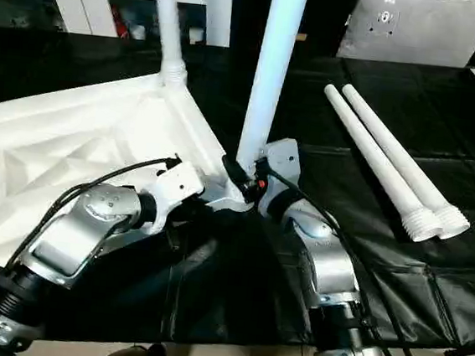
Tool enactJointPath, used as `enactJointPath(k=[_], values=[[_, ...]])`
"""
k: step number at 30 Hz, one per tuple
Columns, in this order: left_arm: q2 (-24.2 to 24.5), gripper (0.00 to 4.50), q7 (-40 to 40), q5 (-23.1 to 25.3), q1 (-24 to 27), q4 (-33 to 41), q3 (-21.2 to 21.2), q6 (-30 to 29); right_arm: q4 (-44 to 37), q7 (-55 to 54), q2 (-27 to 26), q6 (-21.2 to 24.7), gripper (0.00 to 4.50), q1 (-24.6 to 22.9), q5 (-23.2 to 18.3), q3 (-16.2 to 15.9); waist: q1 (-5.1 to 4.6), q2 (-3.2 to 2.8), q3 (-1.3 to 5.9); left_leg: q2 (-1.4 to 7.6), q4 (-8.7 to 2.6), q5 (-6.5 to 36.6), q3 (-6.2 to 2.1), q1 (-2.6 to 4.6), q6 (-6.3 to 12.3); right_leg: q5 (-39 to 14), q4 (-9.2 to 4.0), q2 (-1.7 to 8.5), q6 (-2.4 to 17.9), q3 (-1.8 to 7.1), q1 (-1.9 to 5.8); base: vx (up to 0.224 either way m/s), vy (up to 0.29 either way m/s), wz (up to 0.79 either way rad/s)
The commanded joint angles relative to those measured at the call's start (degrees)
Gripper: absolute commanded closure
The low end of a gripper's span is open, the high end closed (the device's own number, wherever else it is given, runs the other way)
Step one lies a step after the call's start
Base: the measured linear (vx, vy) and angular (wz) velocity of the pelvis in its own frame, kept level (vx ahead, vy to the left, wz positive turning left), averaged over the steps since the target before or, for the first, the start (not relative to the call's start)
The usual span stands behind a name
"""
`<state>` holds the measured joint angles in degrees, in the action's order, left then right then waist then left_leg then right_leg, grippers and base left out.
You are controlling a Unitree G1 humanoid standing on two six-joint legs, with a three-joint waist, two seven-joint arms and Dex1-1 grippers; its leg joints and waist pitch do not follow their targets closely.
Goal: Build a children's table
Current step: Insert table leg to table base
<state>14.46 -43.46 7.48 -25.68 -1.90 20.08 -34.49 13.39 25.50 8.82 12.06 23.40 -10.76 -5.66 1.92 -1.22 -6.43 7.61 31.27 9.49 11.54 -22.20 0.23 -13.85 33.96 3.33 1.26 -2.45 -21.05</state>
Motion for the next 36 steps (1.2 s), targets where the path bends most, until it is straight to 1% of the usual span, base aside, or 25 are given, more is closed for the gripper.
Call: enactJointPath(k=[1, 3, 4, 5, 6, 8, 9, 10, 11, 12, 13, 15, 16, 17, 18, 19, 20, 22, 25, 26, 28, 31, 33, 35, 36], values=[[-0.88, 4.50, -1.17, -1.42, 0.12, 2.74, 2.23, 1.03, 9.09, -3.95, 0.31, 4.74, 2.59, -2.90, 2.02, 0.66, 0.38, -0.20, 1.66, 6.54, -4.39, 16.47, -3.54, 1.23, 1.56, -11.25, -5.04, 6.66, 11.83, 3.80, 0.50, 0.000, 0.000, 0.00], [-0.50, 4.50, -0.88, -1.38, -0.23, 2.38, 1.79, 1.25, 9.10, -3.81, 0.27, 4.44, 2.59, -2.93, 2.31, 0.38, 0.40, -0.27, 1.58, 6.62, -4.56, 18.14, -3.66, 1.35, 0.66, -14.34, -5.25, 6.63, 11.04, 3.88, 0.32, 0.000, 0.000, 0.00], [-0.09, 4.50, -1.01, -1.50, -0.52, 2.08, 1.32, 1.51, 9.18, -3.40, 0.25, 3.72, 2.59, -2.96, 2.35, 0.29, 0.40, -0.28, 1.64, 6.67, -4.62, 18.52, -3.68, 1.45, 0.24, -14.53, -5.24, 6.55, 10.76, 3.90, 0.23, 0.000, 0.000, 0.00], [-0.06, 4.50, -1.02, -1.51, -0.54, 2.06, 1.28, 1.53, 9.19, -3.36, 0.25, 3.66, 2.24, -2.97, 2.35, 0.28, 0.38, -0.26, 1.65, 6.66, -4.62, 18.55, -3.67, 1.43, 0.12, -14.32, -5.23, 6.56, 10.72, 3.92, 0.21, 0.000, 0.000, 0.00], [0.45, 4.50, -1.23, -1.58, -0.70, 1.72, 0.96, 2.27, 9.17, -2.92, 0.13, 2.98, 2.24, -3.05, 2.12, 0.45, 0.36, -0.23, 1.81, 6.67, -4.61, 18.35, -3.66, 1.44, -0.01, -13.59, -5.15, 6.53, 10.73, 3.94, 0.28, 0.000, 0.000, 0.00], [1.04, 4.50, -1.55, -1.69, -0.81, 1.28, 0.60, 2.98, 9.09, -2.67, 0.14, 2.31, 1.87, -3.13, 2.11, 0.54, 0.39, -0.24, 1.87, 6.64, -4.53, 17.83, -3.54, 1.48, 0.05, -11.91, -5.07, 6.54, 11.05, 3.98, 0.23, 0.000, 0.000, 0.00], [1.79, 4.50, -1.99, -1.59, -0.79, 0.75, 0.46, 3.87, 9.02, -2.38, 0.20, 1.99, 1.84, -3.23, 2.08, 0.65, 0.42, -0.23, 1.96, 6.59, -4.45, 17.10, -3.57, 1.37, 0.23, -10.93, -4.94, 6.54, 11.25, 3.96, 0.38, 0.000, 0.000, 0.00], [1.92, 4.50, -2.05, -1.54, -0.78, 0.67, 0.45, 4.01, 9.01, -2.34, 0.22, 1.94, 1.84, -3.24, 2.09, 0.67, 0.47, -0.28, 2.06, 6.56, -4.36, 15.94, -3.44, 1.38, 0.69, -8.94, -4.81, 6.48, 11.67, 3.93, 0.43, 0.000, 0.000, 0.00], [2.35, 4.50, -2.40, -1.55, -0.71, 0.45, 0.38, 4.21, 8.92, -2.06, 0.45, 1.73, 1.61, -3.36, 2.25, 0.56, 0.56, -0.14, 2.28, 6.54, -4.15, 13.64, -3.36, 1.24, 1.44, -5.52, -4.46, 6.48, 12.16, 3.86, 0.73, 0.000, 0.000, 0.00], [2.86, 4.50, -2.79, -1.59, -0.68, 0.31, 0.38, 4.46, 8.84, -1.49, 0.74, 1.26, 1.61, -3.50, 2.35, 0.34, 0.56, -0.17, 2.27, 6.51, -4.10, 12.59, -3.33, 1.14, 1.86, -3.87, -4.25, 6.42, 12.42, 3.81, 0.79, 0.000, 0.000, 0.00], [3.02, 4.50, -2.91, -1.60, -0.67, 0.27, 0.38, 4.54, 8.82, -1.31, 0.83, 1.10, 1.39, -3.54, 2.38, 0.28, 0.60, -0.24, 2.38, 6.45, -3.91, 11.03, -3.27, 1.06, 2.79, -1.28, -4.01, 6.47, 12.88, 3.70, 0.92, 0.000, 0.000, 0.00], [3.45, 4.50, -3.18, -1.65, -0.74, 0.04, 0.35, 4.87, 8.59, -0.97, 1.07, 0.91, 1.36, -3.72, 2.30, 0.25, 0.56, -0.18, 2.50, 6.41, -3.63, 9.53, -3.17, 1.07, 3.85, 1.18, -3.80, 6.49, 13.60, 3.60, 1.06, 0.000, 0.000, 0.00], [3.71, 4.50, -3.37, -1.65, -0.81, -0.09, 0.38, 5.12, 8.31, -0.34, 1.36, 0.66, 1.28, -3.87, 2.18, 0.17, 0.61, -0.20, 2.72, 6.32, -3.31, 7.45, -3.13, 0.90, 4.70, 3.86, -3.47, 6.49, 14.03, 3.53, 1.26, 0.000, 0.000, 0.00], [3.71, 4.50, -3.37, -1.65, -0.81, -0.09, 0.38, 5.12, 8.31, -0.34, 1.36, 0.66, 1.14, -3.87, 2.18, 0.17, 0.70, -0.25, 2.81, 6.34, -3.17, 6.68, -3.13, 0.94, 5.13, 5.23, -3.35, 6.50, 14.18, 3.49, 1.29, 0.000, 0.000, 0.00], [3.91, 4.50, -3.46, -1.72, -0.87, -0.22, 0.44, 5.32, 8.20, 0.11, 1.55, 0.41, 0.94, -3.95, 2.10, 0.09, 0.69, -0.12, 2.99, 6.32, -2.99, 5.02, -3.13, 0.84, 6.09, 8.30, -2.85, 6.32, 14.47, 3.33, 1.46, 0.000, 0.000, 0.00], [4.20, 4.50, -3.78, -1.88, -0.96, -0.39, 0.46, 5.72, 7.93, 0.72, 1.91, 0.35, 0.94, -4.10, 1.86, 0.16, 0.72, -0.14, 3.07, 6.29, -2.79, 3.93, -3.07, 0.84, 7.07, 10.48, -2.64, 6.30, 14.84, 3.27, 1.41, 0.000, 0.000, 0.00], [4.29, 4.50, -3.83, -1.92, -1.02, -0.52, 0.44, 6.05, 7.87, 0.96, 2.04, 0.30, 0.84, -4.14, 1.77, 0.20, 0.76, -0.18, 3.14, 6.25, -2.61, 3.49, -3.06, 0.74, 7.43, 11.38, -2.51, 6.36, 14.94, 3.27, 1.45, 0.000, 0.000, 0.00], [4.62, 4.50, -4.02, -2.11, -1.28, -1.11, 0.35, 7.47, 7.63, 1.87, 2.53, 0.10, 0.64, -4.32, 1.40, 0.41, 0.89, -0.25, 3.08, 6.32, -2.49, 3.84, -3.05, 0.72, 8.18, 10.93, -2.59, 6.40, 15.22, 3.11, 1.43, 0.000, 0.000, 0.00], [5.82, 4.50, -5.33, -2.17, -1.78, -2.28, 0.57, 8.99, 6.55, 4.25, 4.43, -0.77, 0.45, -5.24, 0.95, 0.64, 1.01, -0.37, 3.21, 6.41, -2.51, 4.51, -3.06, 0.85, 7.94, 9.29, -2.49, 6.29, 15.23, 3.04, 1.46, 0.000, 0.000, 0.00], [6.07, 4.50, -5.62, -2.16, -1.86, -2.51, 0.63, 9.22, 6.33, 4.78, 4.83, -1.01, 0.39, -5.43, 0.84, 0.66, 1.23, -0.36, 3.24, 6.42, -2.43, 4.39, -3.04, 0.89, 7.99, 9.24, -2.53, 6.24, 14.98, 3.04, 1.49, 0.000, 0.000, 0.00], [6.62, 4.50, -6.20, -2.20, -1.98, -3.06, 0.67, 9.84, 5.78, 5.99, 5.87, -1.55, 0.09, -5.99, 0.51, 0.86, 1.47, -0.35, 3.32, 6.39, -2.29, 3.84, -3.00, 0.87, 8.31, 10.04, -2.36, 6.24, 15.05, 3.03, 1.50, 0.000, 0.000, 0.00], [7.37, 4.50, -7.20, -2.50, -2.16, -3.64, 0.88, 10.43, 4.82, 8.39, 7.23, -2.66, 0.03, -6.80, -0.27, 1.07, 1.55, -0.33, 3.40, 6.36, -2.16, 4.41, -3.02, 0.74, 8.08, 9.39, -2.30, 6.35, 15.33, 3.01, 1.65, 0.000, 0.000, 0.00], [8.67, 4.50, -9.12, -2.32, -2.41, -5.14, 1.65, 12.30, 2.98, 12.52, 9.60, -4.39, 0.03, -7.81, -1.65, 1.66, 1.61, -0.41, 3.48, 6.34, -2.08, 5.16, -3.07, 0.74, 8.08, 8.41, -2.38, 6.40, 15.40, 2.99, 1.73, 0.000, 0.000, 0.00], [8.91, 4.50, -9.45, -2.36, -2.49, -5.48, 1.82, 12.74, 2.63, 13.36, 10.07, -4.73, 0.03, -7.98, -1.85, 1.69, 1.63, -0.32, 3.38, 6.31, -2.09, 5.88, -3.05, 0.67, 7.94, 7.33, -2.46, 6.35, 15.31, 3.00, 1.70, 0.000, 0.000, 0.00], [9.60, 4.50, -10.26, -2.23, -2.88, -6.77, 2.24, 13.81, 1.29, 16.41, 11.90, -5.57, 0.03, -8.58, -2.34, 1.36, 1.64, -0.49, 3.46, 6.33, -2.06, 6.43, -3.10, 0.71, 7.82, 6.21, -2.54, 6.38, 15.40, 2.98, 1.70, 0.000, 0.000, 0.00]])
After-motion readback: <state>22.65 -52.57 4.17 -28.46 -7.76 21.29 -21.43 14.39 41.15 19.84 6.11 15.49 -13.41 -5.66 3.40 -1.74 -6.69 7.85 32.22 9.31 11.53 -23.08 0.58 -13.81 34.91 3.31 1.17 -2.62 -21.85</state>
